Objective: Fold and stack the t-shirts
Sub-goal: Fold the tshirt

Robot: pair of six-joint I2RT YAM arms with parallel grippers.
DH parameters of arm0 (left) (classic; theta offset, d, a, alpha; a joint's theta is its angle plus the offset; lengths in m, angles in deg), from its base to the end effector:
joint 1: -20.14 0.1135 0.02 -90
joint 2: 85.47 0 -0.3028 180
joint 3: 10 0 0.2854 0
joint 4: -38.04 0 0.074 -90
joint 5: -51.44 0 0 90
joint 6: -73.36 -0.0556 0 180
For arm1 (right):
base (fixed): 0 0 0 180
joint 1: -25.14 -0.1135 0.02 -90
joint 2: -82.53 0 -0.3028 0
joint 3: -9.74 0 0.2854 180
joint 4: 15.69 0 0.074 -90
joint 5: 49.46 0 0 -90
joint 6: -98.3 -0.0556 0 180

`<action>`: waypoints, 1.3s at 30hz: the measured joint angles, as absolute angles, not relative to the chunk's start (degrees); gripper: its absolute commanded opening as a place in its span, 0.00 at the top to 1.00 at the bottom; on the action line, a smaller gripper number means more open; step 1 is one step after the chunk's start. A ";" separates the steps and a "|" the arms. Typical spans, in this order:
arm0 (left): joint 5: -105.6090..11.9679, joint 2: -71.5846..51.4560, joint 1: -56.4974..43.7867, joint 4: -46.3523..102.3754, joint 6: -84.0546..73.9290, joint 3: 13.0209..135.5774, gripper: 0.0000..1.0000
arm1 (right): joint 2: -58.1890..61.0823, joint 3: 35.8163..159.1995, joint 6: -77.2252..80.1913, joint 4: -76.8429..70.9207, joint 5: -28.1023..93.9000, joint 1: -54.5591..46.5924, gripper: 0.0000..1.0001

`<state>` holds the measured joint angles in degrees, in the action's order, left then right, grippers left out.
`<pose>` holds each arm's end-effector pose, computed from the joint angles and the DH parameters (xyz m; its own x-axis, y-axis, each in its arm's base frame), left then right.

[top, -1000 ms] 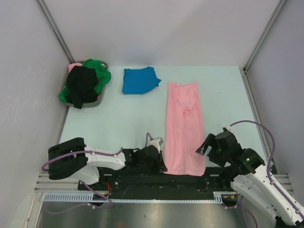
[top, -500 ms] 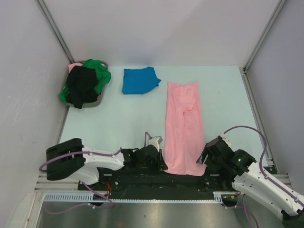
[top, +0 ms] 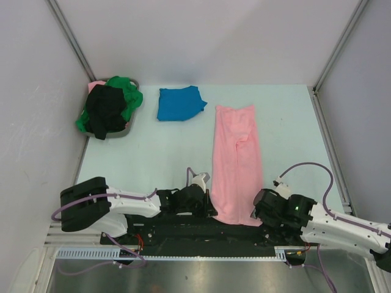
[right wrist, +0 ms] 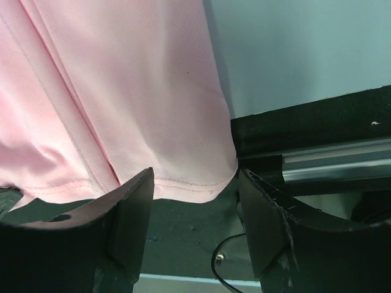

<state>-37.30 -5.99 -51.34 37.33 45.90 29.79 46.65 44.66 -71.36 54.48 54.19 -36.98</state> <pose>0.0911 -0.2680 0.1450 -0.9314 -0.0125 -0.3638 0.2520 0.6991 -0.6692 0.0590 0.0835 0.1650 -0.8893 0.3633 -0.2777 0.2875 0.9165 0.2781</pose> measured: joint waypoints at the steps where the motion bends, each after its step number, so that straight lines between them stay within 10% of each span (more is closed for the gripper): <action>1: -37.32 -5.88 -51.23 37.28 45.90 29.81 1.00 | 46.23 44.48 -72.54 54.51 55.04 -38.01 0.36; 17: -37.74 -5.62 -50.53 36.04 45.84 30.12 1.00 | 37.08 44.29 -89.09 55.77 65.45 -51.69 0.48; 25: -37.83 -5.48 -50.49 35.78 45.81 30.40 1.00 | 36.60 44.33 -94.55 57.06 67.30 -54.51 1.00; 39: -39.16 -5.05 -46.53 34.18 43.26 34.75 1.00 | 36.73 49.47 -93.81 58.70 71.98 -52.48 1.00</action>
<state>-39.16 -5.05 -46.53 34.18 43.26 34.75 36.73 49.47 -93.81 58.70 71.98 -52.48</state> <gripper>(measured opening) 0.011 0.012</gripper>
